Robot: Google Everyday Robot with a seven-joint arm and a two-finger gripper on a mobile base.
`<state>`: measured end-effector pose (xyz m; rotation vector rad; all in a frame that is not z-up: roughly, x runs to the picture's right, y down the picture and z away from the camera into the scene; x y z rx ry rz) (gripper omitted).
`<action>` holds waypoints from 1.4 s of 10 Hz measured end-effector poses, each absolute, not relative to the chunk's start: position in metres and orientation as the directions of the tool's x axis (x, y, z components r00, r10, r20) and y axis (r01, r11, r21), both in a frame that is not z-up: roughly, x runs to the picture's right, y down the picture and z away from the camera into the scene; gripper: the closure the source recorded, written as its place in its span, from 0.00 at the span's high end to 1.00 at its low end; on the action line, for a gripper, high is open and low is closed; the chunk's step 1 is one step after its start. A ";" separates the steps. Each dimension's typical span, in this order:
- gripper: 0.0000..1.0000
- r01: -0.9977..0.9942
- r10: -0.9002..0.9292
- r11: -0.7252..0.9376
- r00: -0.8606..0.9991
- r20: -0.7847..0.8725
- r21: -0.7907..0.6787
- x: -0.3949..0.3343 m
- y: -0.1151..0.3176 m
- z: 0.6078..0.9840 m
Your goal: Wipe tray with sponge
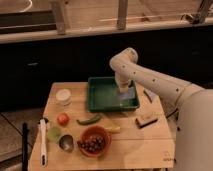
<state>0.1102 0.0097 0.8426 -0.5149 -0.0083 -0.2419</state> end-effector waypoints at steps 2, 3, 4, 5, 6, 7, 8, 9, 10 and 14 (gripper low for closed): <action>0.01 0.243 -0.232 0.839 0.969 0.084 -0.486 0.108 0.011 0.849; 0.01 0.250 -0.236 0.836 0.967 0.093 -0.488 0.104 0.012 0.853; 0.01 0.260 -0.241 0.833 0.965 0.103 -0.488 0.100 0.013 0.856; 0.01 0.270 -0.246 0.829 0.963 0.114 -0.489 0.096 0.015 0.860; 0.01 0.274 -0.248 0.828 0.961 0.119 -0.489 0.095 0.017 0.862; 0.01 0.278 -0.249 0.827 0.960 0.124 -0.490 0.094 0.018 0.864; 0.01 0.283 -0.252 0.825 0.959 0.130 -0.488 0.092 0.019 0.866; 0.01 0.292 -0.255 0.823 0.956 0.141 -0.488 0.088 0.021 0.871; 0.01 0.301 -0.261 0.820 0.954 0.151 -0.486 0.084 0.023 0.876; 0.01 0.322 -0.270 0.816 0.947 0.175 -0.481 0.082 0.027 0.885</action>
